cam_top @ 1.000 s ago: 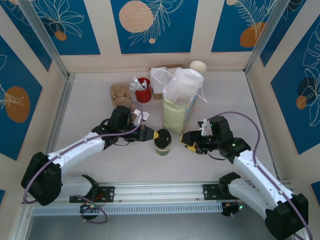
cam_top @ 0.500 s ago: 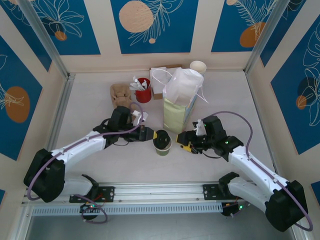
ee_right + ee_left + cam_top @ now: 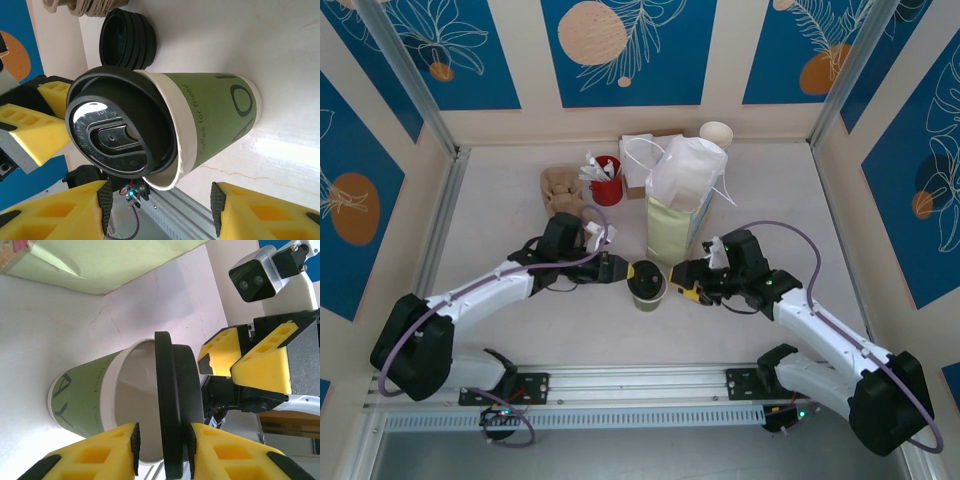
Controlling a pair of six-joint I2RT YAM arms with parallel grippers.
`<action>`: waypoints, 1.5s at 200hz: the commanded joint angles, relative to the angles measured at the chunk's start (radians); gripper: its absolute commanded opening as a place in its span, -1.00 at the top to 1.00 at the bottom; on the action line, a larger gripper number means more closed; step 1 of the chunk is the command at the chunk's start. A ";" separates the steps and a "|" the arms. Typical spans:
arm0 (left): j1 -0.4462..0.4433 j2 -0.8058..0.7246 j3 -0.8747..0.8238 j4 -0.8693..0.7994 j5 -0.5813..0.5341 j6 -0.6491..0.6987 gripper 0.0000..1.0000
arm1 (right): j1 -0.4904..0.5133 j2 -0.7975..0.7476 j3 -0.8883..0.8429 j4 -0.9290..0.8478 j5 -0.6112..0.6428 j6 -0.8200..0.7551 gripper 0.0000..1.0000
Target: Pack the takeout coffee
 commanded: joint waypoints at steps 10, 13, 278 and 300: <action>0.012 0.017 0.011 -0.016 0.012 0.023 0.36 | 0.010 0.024 -0.002 0.038 -0.005 0.014 -0.13; 0.012 0.018 0.010 -0.015 0.013 0.023 0.36 | 0.011 0.027 -0.001 0.040 -0.005 0.015 -0.13; 0.013 -0.015 0.042 -0.088 -0.032 0.049 -0.29 | 0.043 0.101 0.056 0.047 0.007 -0.002 -0.15; 0.010 -0.028 0.044 -0.079 -0.036 0.025 -0.43 | 0.050 0.103 0.068 0.030 0.015 -0.009 -0.15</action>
